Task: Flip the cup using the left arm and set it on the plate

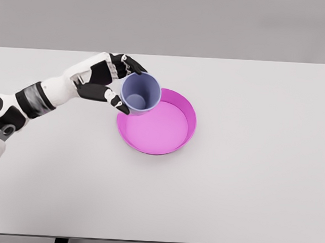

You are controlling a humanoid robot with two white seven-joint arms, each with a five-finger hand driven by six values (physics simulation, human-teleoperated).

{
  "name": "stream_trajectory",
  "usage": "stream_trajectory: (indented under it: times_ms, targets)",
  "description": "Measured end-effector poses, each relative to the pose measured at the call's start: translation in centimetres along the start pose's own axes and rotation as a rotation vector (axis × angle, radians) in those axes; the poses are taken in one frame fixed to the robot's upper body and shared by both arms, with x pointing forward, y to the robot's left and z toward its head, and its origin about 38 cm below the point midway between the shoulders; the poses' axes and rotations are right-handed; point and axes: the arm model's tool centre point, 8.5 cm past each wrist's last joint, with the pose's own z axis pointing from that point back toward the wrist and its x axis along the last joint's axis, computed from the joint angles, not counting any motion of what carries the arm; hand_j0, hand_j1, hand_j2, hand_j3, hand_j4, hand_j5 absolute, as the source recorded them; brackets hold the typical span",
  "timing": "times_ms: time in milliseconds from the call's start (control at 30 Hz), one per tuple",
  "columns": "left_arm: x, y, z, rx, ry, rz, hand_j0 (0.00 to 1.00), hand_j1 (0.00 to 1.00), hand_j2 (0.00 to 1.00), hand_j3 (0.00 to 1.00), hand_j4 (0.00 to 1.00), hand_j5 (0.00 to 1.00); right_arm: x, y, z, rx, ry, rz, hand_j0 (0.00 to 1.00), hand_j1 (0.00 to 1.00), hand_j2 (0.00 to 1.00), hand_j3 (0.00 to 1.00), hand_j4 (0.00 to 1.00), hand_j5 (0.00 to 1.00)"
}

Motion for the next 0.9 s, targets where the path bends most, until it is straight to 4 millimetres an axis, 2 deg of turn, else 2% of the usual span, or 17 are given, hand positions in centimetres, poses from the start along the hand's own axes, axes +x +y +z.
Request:
stream_trajectory:
  times_ms: [133, 300, 433, 633, 900]
  targets:
    - [-1.7, -1.5, -2.0, -0.021, -0.018, 0.067, 0.48, 0.48, 0.48, 0.48, 0.48, 0.48, 0.0, 0.0, 0.0, 0.000, 0.000, 0.000, 1.00, 1.00, 1.00, 1.00, 1.00, 1.00]
    - [-3.6, -2.6, -2.9, -0.024, -0.021, 0.138, 0.48, 0.48, 0.48, 0.48, 0.48, 0.48, 0.0, 0.0, 0.0, 0.000, 0.000, 0.000, 1.00, 1.00, 1.00, 1.00, 1.00, 1.00]
    - [-4.2, -2.1, -2.9, 0.000, -0.037, 0.207, 0.48, 0.48, 0.48, 0.48, 0.48, 0.48, 0.0, 0.0, 0.0, 0.000, 0.000, 0.000, 1.00, 1.00, 1.00, 1.00, 1.00, 1.00]
    - [-7.0, -0.9, -2.6, 0.073, -0.003, 0.290, 0.48, 0.48, 0.48, 0.48, 0.48, 0.48, 0.0, 0.0, 0.0, 0.000, 0.000, 0.000, 1.00, 1.00, 1.00, 1.00, 1.00, 1.00]
    - [-9.1, -0.7, -2.5, 0.099, 0.045, 0.297, 0.48, 0.48, 0.48, 0.48, 0.48, 0.48, 0.0, 0.0, 0.0, 0.000, 0.000, 0.000, 1.00, 1.00, 1.00, 1.00, 1.00, 1.00]
